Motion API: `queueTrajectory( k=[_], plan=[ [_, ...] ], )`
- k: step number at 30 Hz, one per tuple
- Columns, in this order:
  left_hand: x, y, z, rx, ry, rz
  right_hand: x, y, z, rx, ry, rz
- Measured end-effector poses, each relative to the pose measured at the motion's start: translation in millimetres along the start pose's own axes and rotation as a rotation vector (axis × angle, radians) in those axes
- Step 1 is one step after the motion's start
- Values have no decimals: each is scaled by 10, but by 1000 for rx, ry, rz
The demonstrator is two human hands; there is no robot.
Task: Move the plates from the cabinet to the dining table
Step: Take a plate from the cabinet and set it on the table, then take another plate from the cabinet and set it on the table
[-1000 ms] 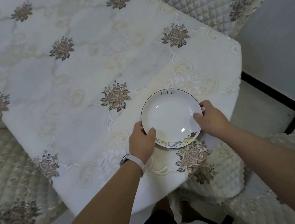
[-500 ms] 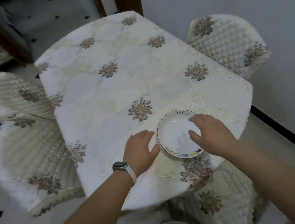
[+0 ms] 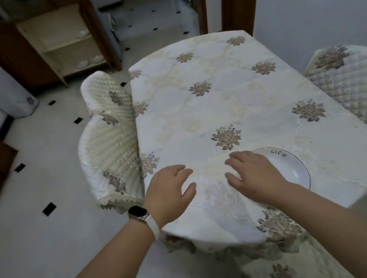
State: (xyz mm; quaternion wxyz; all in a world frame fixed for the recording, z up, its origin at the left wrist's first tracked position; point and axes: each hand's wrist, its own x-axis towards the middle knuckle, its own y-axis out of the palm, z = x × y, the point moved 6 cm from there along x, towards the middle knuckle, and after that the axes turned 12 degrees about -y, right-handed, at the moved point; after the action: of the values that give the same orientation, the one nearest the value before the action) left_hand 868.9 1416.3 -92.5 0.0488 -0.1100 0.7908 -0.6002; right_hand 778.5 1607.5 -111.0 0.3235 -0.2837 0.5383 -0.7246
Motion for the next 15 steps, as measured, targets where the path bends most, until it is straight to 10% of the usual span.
queueTrajectory(
  k=[15],
  plan=[
    [-662, -795, 1980, 35, -178, -151, 1182, 288, 2037, -24, -304, 56]
  ],
)
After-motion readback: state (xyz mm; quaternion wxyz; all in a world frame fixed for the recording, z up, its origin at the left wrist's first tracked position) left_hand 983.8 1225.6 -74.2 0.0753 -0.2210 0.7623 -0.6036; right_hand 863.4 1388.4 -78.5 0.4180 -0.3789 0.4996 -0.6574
